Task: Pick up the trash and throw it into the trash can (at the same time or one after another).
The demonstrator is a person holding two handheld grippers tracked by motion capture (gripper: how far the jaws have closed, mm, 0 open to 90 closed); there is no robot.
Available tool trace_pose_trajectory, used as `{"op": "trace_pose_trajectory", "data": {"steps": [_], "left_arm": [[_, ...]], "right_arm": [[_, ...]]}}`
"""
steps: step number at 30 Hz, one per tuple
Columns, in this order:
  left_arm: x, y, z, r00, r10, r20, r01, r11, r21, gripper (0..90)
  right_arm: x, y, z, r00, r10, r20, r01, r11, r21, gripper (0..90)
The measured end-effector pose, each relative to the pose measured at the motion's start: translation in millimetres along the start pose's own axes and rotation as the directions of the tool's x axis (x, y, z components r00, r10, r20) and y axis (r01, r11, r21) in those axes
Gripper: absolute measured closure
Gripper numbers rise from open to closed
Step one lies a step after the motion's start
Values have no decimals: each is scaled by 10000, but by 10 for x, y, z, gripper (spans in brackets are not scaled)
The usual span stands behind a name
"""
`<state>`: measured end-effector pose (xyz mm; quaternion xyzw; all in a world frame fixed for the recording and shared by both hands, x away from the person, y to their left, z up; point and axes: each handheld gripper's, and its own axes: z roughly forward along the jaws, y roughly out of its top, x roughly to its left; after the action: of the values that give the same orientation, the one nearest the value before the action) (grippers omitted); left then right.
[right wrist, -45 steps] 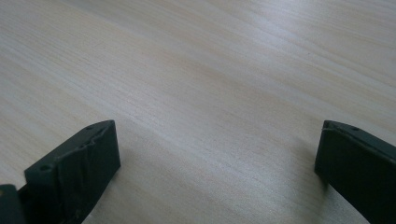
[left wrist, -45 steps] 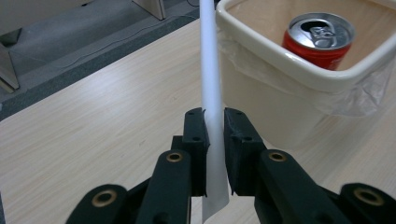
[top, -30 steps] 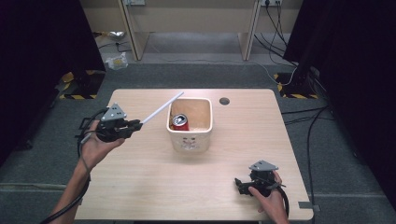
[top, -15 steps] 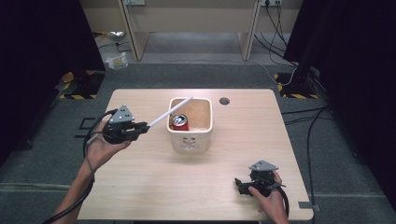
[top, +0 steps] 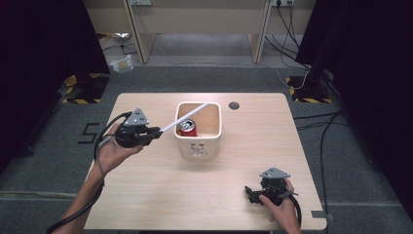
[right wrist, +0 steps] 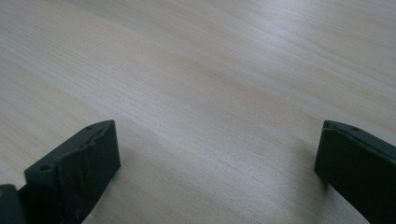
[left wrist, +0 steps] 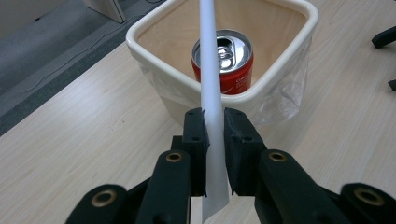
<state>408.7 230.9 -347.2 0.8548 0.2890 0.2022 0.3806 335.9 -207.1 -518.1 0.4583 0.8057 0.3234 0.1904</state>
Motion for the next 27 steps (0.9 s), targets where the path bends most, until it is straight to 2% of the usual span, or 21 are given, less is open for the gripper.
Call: {"op": "trace_pose_trajectory", "data": {"steps": [8, 16, 27], "left_arm": [[-13, 76, 39, 9999, 105, 83, -106, 9999, 125, 791], [54, 131, 121, 10000, -21, -40, 22, 9999, 172, 790], [176, 273, 241, 9995, -254, -179, 254, 9997, -22, 785]], "right_arm": [[0, 0, -1, 10000, 3, -4, -3, 10000, 6, 2], [0, 0, -1, 10000, 4, -4, -4, 10000, 7, 2], [-1, 0, 0, 10000, -10, -4, 10, 10000, 2, 2]]}}
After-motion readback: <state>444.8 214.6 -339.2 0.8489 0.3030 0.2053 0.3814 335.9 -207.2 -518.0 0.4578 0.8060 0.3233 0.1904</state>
